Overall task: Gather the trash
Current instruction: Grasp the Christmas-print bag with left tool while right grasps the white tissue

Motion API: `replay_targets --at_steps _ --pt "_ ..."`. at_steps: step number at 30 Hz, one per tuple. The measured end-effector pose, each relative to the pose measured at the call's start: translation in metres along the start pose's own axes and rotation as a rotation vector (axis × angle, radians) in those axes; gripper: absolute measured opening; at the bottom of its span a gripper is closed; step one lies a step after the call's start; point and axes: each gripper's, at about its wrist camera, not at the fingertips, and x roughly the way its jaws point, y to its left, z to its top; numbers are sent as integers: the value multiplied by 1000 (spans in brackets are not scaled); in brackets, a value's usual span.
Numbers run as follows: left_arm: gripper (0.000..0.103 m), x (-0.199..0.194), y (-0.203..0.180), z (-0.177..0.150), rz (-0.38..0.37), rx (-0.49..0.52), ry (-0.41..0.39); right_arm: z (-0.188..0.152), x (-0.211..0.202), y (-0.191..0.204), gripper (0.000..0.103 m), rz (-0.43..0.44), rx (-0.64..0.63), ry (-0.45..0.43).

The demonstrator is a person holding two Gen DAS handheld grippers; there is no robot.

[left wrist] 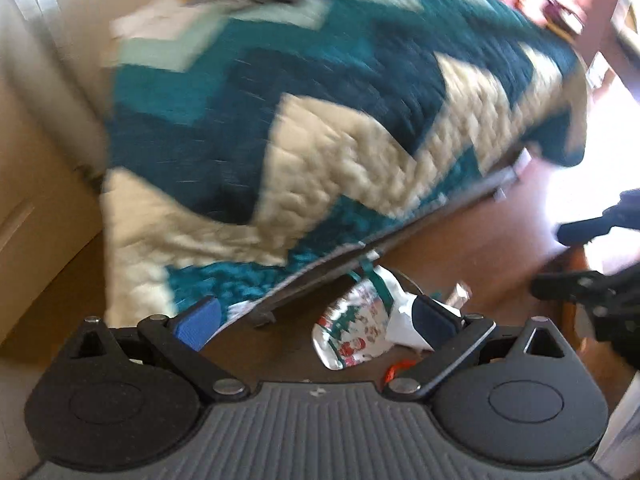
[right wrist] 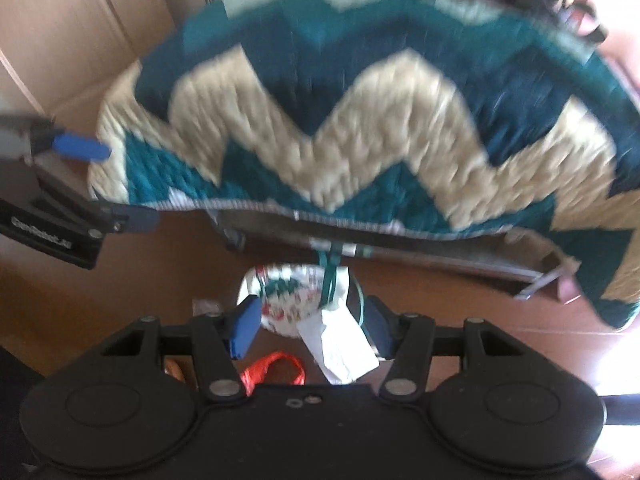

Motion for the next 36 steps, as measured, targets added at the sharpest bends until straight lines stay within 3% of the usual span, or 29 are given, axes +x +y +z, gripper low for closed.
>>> replay_targets --at_steps 8,14,22,32,36 --pt "102 98 -10 -14 -97 186 94 -25 97 -1 56 18 -60 160" --pt "102 178 -13 -43 -121 245 186 -56 166 11 56 -6 -238 264" --pt "102 259 0 -60 -156 166 254 -76 228 11 55 -21 -305 317" --pt "101 315 0 -69 -183 95 274 -89 275 7 52 -49 -319 341" --pt "81 329 -1 -70 -186 80 286 -94 279 6 50 -54 -329 338"
